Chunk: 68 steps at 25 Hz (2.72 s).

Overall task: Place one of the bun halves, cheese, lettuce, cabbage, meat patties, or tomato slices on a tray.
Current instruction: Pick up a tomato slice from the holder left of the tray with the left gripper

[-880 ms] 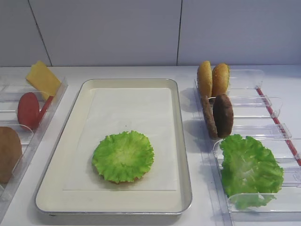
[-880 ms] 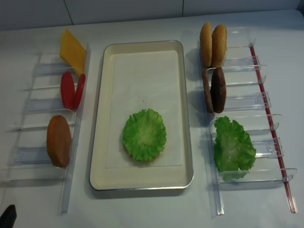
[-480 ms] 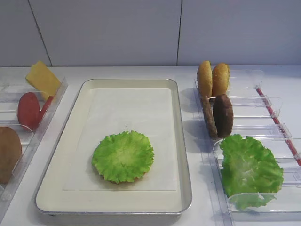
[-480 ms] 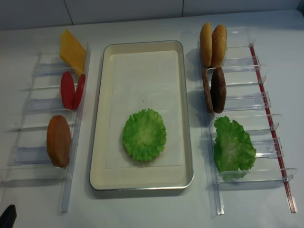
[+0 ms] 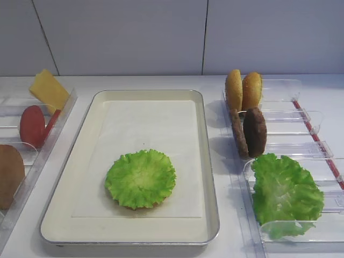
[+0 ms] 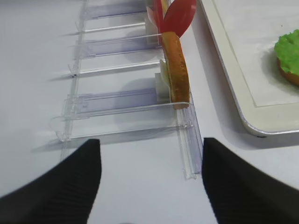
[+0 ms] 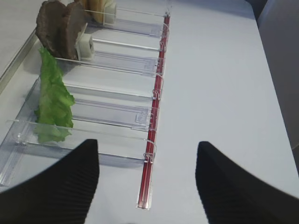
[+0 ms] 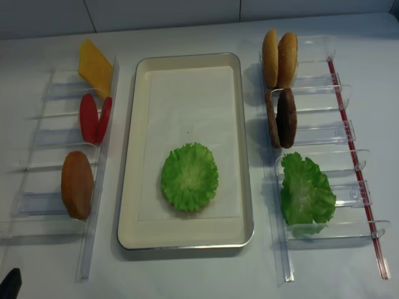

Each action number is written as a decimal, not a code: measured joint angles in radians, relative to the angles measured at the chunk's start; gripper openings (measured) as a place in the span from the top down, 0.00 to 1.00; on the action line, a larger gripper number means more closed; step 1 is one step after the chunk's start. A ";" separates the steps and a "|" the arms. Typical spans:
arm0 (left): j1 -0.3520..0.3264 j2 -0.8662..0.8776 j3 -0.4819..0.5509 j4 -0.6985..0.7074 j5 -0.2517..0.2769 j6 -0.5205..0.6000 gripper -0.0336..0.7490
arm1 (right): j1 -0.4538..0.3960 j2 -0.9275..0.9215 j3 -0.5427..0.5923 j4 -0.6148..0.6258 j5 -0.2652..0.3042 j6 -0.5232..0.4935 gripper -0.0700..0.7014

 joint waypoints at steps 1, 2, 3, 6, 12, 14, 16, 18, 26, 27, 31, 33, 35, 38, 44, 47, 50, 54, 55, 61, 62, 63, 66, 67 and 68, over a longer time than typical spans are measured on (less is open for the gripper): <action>0.000 0.000 0.000 0.000 0.000 0.000 0.42 | 0.000 0.000 0.000 0.000 0.000 0.000 0.30; 0.000 0.000 0.000 0.000 0.000 0.000 0.42 | 0.000 0.000 0.000 0.000 0.000 0.000 0.30; 0.000 0.000 0.000 0.000 0.000 0.000 0.42 | 0.000 0.000 0.000 0.000 0.000 0.000 0.30; 0.000 0.000 0.000 0.000 0.000 0.000 0.42 | 0.000 0.000 0.000 0.000 0.000 0.000 0.30; 0.000 0.000 0.000 0.000 0.000 0.000 0.42 | 0.000 0.000 0.000 0.000 0.000 0.000 0.30; 0.000 0.000 0.000 0.000 0.000 0.000 0.42 | 0.000 0.000 0.000 0.000 0.000 0.000 0.30; 0.000 0.000 0.000 -0.004 0.000 0.003 0.42 | 0.000 0.000 0.000 0.000 0.000 0.000 0.30; 0.000 0.000 0.000 -0.038 0.000 0.047 0.42 | 0.000 0.000 0.000 0.000 0.000 0.000 0.30; 0.000 0.189 -0.022 -0.139 -0.008 0.182 0.45 | 0.000 0.000 0.000 0.000 0.000 0.000 0.30; 0.000 0.227 -0.030 -0.139 -0.021 0.183 0.45 | 0.000 0.000 0.000 0.000 0.000 0.000 0.30; 0.000 0.353 -0.073 -0.139 -0.096 0.203 0.45 | 0.000 0.000 0.000 0.000 0.000 0.000 0.30; 0.000 0.411 -0.096 -0.139 -0.126 0.210 0.46 | 0.000 0.000 0.000 0.000 0.000 0.000 0.30; 0.000 0.478 -0.123 -0.139 -0.143 0.225 0.47 | 0.000 0.000 0.000 0.000 0.000 0.000 0.30; 0.000 0.571 -0.163 -0.139 -0.172 0.237 0.48 | 0.000 0.000 0.000 0.000 0.000 0.000 0.30; -0.016 0.776 -0.240 -0.137 -0.243 0.239 0.49 | 0.000 0.000 0.000 0.000 0.000 0.000 0.30; -0.051 0.887 -0.287 -0.131 -0.253 0.242 0.49 | 0.000 0.000 0.000 0.000 0.000 0.000 0.30; -0.116 0.986 -0.340 -0.077 -0.270 0.216 0.49 | 0.000 0.000 0.000 0.000 0.000 0.000 0.30; -0.229 1.116 -0.409 0.082 -0.290 0.076 0.49 | 0.000 0.000 0.000 0.000 0.000 0.000 0.30; -0.259 1.152 -0.426 0.125 -0.290 0.025 0.49 | 0.000 0.000 0.000 0.000 0.000 0.000 0.30; -0.397 1.364 -0.501 0.433 -0.274 -0.334 0.52 | 0.000 0.000 0.000 0.000 0.000 0.000 0.30; -0.405 1.399 -0.514 0.459 -0.272 -0.378 0.52 | 0.000 0.000 0.000 0.000 0.000 0.000 0.30; -0.410 1.432 -0.527 0.478 -0.272 -0.408 0.53 | 0.000 0.000 0.000 0.000 0.000 0.000 0.30; -0.412 1.518 -0.565 0.523 -0.256 -0.487 0.53 | 0.000 0.000 0.000 0.000 0.000 0.000 0.30; -0.412 1.541 -0.577 0.545 -0.246 -0.516 0.53 | 0.000 0.000 0.000 0.000 0.000 0.000 0.30; -0.412 1.566 -0.586 0.564 -0.244 -0.536 0.53 | 0.000 0.000 0.000 0.000 0.000 0.000 0.30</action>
